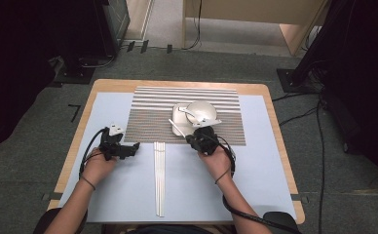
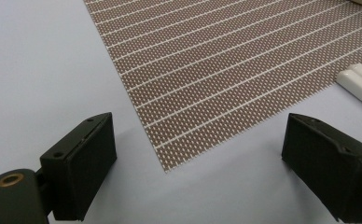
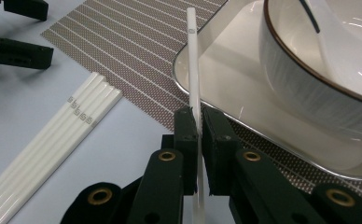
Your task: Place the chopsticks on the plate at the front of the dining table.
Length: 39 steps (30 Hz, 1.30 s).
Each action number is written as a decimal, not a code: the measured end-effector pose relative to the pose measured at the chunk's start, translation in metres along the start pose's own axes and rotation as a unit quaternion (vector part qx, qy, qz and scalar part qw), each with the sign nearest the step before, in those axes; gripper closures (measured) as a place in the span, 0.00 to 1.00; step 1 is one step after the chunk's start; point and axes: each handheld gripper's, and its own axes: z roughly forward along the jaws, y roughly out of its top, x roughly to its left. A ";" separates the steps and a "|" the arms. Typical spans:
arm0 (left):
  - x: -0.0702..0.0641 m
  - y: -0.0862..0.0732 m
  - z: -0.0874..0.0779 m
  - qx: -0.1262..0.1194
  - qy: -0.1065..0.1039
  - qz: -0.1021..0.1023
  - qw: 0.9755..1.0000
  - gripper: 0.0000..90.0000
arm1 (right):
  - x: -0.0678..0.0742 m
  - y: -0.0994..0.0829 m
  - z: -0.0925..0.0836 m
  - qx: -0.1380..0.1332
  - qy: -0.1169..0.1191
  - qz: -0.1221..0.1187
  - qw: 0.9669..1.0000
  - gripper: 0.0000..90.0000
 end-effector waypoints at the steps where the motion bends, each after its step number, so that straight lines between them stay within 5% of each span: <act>1: 0.000 0.000 0.000 0.000 0.000 0.000 1.000 0.10 | -0.001 0.001 0.000 -0.001 0.000 0.001 1.000 0.95; 39: 0.000 0.000 0.000 0.000 0.000 0.000 1.000 0.10 | -0.016 0.022 0.019 -0.007 -0.002 -0.005 1.000 0.95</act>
